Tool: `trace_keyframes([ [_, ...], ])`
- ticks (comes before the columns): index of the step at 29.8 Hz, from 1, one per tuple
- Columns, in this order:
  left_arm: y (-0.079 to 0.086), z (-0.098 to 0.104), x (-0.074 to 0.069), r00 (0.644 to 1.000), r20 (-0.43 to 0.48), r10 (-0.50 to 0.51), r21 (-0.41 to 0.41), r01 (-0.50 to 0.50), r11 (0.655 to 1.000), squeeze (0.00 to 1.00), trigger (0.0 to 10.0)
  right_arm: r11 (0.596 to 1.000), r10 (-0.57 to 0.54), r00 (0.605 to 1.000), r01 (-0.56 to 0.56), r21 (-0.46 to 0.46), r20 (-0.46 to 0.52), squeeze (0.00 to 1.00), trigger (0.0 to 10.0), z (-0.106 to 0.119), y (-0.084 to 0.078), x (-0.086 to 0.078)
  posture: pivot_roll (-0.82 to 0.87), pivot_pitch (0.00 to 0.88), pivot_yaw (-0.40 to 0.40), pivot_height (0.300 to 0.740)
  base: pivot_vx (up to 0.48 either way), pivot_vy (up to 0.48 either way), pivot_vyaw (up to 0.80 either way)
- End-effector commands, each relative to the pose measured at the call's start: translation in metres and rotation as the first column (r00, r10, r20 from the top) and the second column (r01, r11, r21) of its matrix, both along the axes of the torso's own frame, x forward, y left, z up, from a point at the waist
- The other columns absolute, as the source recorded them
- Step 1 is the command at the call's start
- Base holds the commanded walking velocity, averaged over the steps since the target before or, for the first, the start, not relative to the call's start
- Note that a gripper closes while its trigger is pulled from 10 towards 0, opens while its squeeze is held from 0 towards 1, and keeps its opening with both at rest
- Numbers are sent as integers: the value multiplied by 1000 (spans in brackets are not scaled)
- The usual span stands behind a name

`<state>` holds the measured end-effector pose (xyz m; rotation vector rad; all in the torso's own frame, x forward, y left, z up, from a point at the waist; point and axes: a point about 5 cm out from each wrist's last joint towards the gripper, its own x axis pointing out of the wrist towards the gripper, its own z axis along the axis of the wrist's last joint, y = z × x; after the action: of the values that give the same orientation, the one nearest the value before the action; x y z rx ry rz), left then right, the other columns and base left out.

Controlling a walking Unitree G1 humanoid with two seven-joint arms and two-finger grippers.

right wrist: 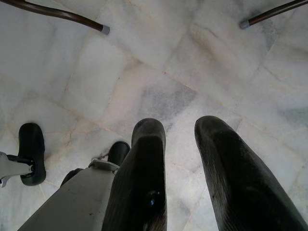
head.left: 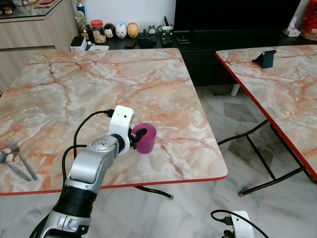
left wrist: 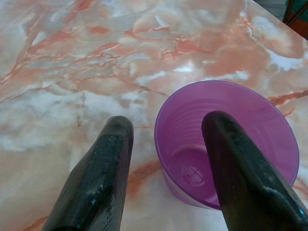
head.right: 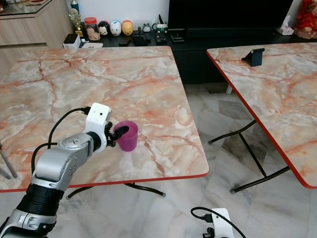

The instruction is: Setting the table

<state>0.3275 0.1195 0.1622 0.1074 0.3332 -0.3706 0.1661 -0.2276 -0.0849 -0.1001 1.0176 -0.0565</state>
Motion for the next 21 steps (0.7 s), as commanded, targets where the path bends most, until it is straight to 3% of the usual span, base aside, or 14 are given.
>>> trace_keyframes([
  [1,2,-3,0,1000,-17,9,31,-9,999,0,10000,1000,5,1000,-5,-8,-4,0,10000,1,-2,1,96,0,-28,740,0,0,0],
  [2,2,-4,0,1000,-19,8,31,-7,999,0,9529,1000,5,1000,-5,-8,-4,0,10000,1,-2,1,96,0,-28,740,0,0,0],
  [4,2,-4,0,1000,-19,7,31,-7,999,0,9529,1000,5,1000,-5,-8,-4,0,10000,1,-2,1,96,0,-28,740,0,0,0],
  [5,1,-4,0,1000,-22,5,31,-4,1000,0,4471,1000,5,1000,-5,-8,-4,0,10000,1,-2,1,96,0,-28,740,0,0,0],
  [7,1,-5,0,1000,-26,1,31,-1,1000,0,4235,1000,6,1000,-6,-8,-4,0,10000,1,-2,1,96,0,-28,740,0,0,0],
  [8,1,-5,0,1000,-28,-2,31,3,1000,0,745,1000,6,1000,-6,-8,-4,0,10000,1,-2,1,96,0,-28,740,0,0,0],
  [9,0,-6,-1,999,-32,-6,31,7,999,0,0,1000,5,1000,-5,-8,-4,0,10000,1,-2,1,96,0,-28,740,0,0,0],
  [21,-1,-5,-1,999,-33,-12,31,13,999,0,0,1000,6,1000,-6,-8,-4,0,10000,1,-2,1,95,0,-27,740,0,0,0],
])
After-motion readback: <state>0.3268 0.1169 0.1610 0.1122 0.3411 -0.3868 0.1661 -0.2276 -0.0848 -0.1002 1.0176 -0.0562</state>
